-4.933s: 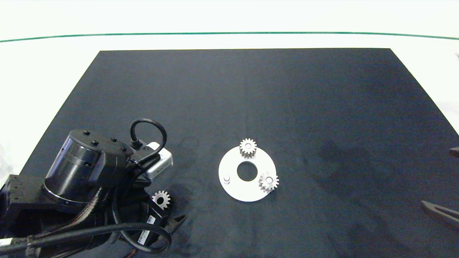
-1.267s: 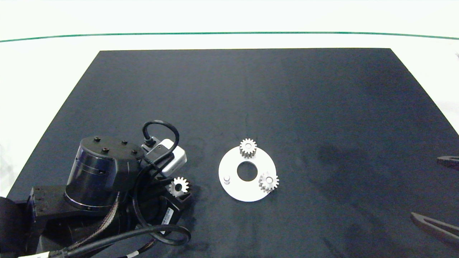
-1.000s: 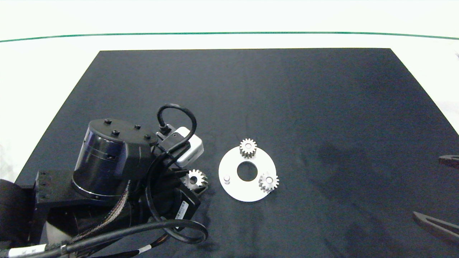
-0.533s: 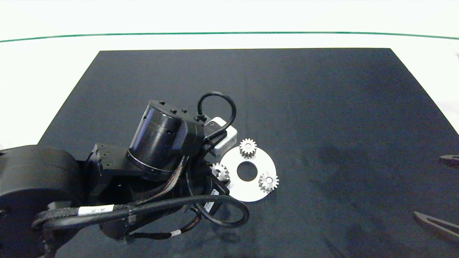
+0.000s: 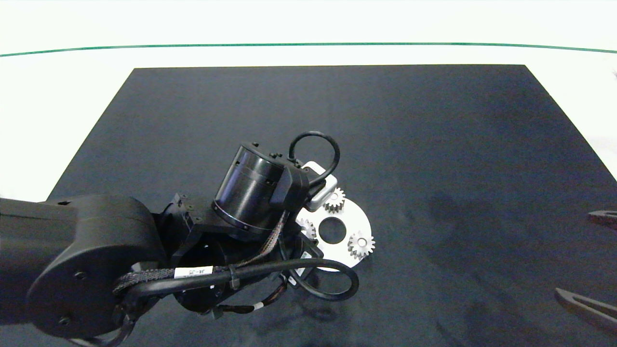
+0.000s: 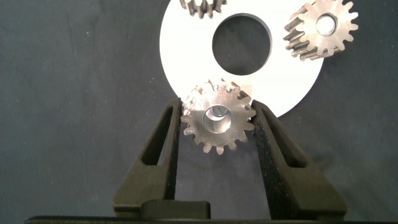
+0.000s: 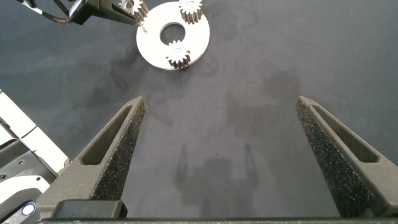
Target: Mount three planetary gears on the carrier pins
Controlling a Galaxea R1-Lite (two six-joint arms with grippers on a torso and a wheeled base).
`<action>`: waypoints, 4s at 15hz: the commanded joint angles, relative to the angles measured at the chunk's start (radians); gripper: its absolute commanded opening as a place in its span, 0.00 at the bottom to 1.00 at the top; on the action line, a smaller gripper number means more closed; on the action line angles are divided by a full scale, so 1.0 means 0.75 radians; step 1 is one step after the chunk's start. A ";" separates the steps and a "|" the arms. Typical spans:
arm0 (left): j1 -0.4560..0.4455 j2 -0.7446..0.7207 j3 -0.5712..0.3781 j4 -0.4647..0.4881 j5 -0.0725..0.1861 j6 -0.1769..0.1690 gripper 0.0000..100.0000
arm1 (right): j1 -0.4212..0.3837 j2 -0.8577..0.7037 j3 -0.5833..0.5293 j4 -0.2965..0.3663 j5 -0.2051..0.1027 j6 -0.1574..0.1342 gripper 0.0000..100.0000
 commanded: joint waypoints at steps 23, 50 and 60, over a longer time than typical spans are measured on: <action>0.004 0.050 -0.019 -0.008 0.012 0.029 0.25 | -0.002 -0.004 -0.004 -0.001 -0.002 -0.002 1.00; 0.002 0.062 0.024 -0.055 0.028 0.011 0.25 | 0.000 -0.006 -0.004 0.001 0.000 -0.004 1.00; -0.002 0.050 0.042 -0.071 0.028 0.004 1.00 | 0.000 -0.004 -0.002 0.001 0.006 -0.004 1.00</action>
